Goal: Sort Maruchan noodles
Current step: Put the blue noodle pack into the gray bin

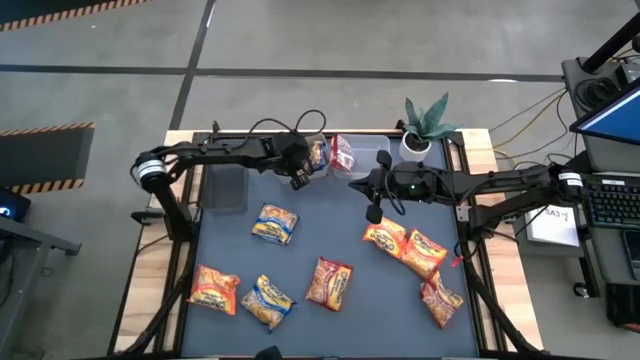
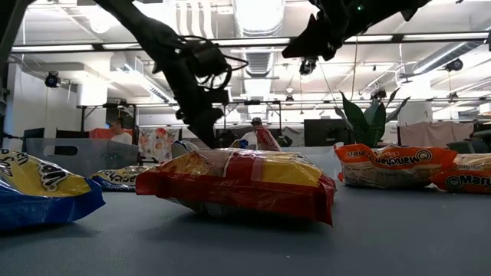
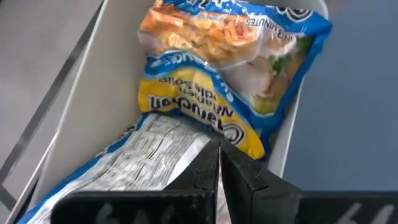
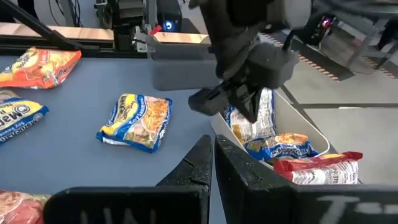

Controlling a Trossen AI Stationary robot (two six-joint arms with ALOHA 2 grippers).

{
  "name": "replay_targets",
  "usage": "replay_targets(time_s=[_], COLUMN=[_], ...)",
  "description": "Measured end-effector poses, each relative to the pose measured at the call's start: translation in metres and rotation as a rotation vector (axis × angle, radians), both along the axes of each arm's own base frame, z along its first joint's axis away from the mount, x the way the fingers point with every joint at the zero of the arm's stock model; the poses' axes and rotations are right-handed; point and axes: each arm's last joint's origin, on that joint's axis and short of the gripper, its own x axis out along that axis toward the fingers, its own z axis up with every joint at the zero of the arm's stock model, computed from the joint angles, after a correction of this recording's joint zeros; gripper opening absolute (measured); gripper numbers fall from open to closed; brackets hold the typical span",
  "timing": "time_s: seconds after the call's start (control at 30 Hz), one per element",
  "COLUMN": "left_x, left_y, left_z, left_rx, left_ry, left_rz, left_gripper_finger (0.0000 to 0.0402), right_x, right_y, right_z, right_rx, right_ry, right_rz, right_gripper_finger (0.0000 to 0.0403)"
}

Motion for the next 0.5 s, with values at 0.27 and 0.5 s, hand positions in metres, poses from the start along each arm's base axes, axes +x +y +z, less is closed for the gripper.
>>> replay_targets(time_s=[0.27, 0.5], left_x=[0.008, 0.005], left_y=[0.011, 0.013], left_z=[-0.020, -0.030], left_rx=[0.043, 0.010], left_ry=[0.042, 0.077], left_rz=[0.069, 0.149], left_gripper_finger=[0.0000, 0.0000], right_x=[0.000, 0.000], right_y=[0.000, 0.000], right_z=[0.000, 0.000], right_rx=[-0.006, -0.006], right_ry=[0.005, 0.005], right_rz=[0.002, 0.002], right_gripper_finger=[0.0009, 0.0009])
